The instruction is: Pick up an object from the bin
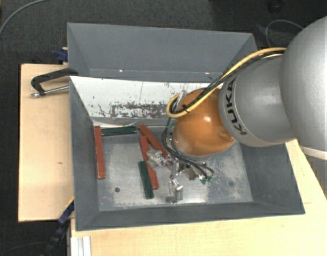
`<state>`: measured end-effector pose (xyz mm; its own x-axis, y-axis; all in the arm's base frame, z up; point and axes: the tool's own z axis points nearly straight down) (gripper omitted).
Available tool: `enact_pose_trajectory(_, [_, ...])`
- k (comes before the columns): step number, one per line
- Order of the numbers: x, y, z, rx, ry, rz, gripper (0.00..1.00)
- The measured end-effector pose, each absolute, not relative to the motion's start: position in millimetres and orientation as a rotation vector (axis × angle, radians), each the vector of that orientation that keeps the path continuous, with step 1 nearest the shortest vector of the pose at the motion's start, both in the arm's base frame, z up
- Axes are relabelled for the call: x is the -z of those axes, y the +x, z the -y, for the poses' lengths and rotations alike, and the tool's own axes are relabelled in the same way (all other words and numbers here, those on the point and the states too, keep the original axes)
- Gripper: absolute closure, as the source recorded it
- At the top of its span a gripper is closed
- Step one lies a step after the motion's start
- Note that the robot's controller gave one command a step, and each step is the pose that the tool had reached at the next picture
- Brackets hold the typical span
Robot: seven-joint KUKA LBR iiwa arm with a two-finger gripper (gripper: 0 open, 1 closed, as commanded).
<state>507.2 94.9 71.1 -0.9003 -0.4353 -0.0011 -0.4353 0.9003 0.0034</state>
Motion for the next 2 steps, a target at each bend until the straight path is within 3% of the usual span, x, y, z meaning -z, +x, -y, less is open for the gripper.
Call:
enact_pose_trajectory(1, [-110, 532.9, -161, -0.002, -1.413, -2.795, 0.0])
enact_pose_trajectory(2, [-74, 506.5, -155, -0.002, -2.019, -2.406, 0.0])
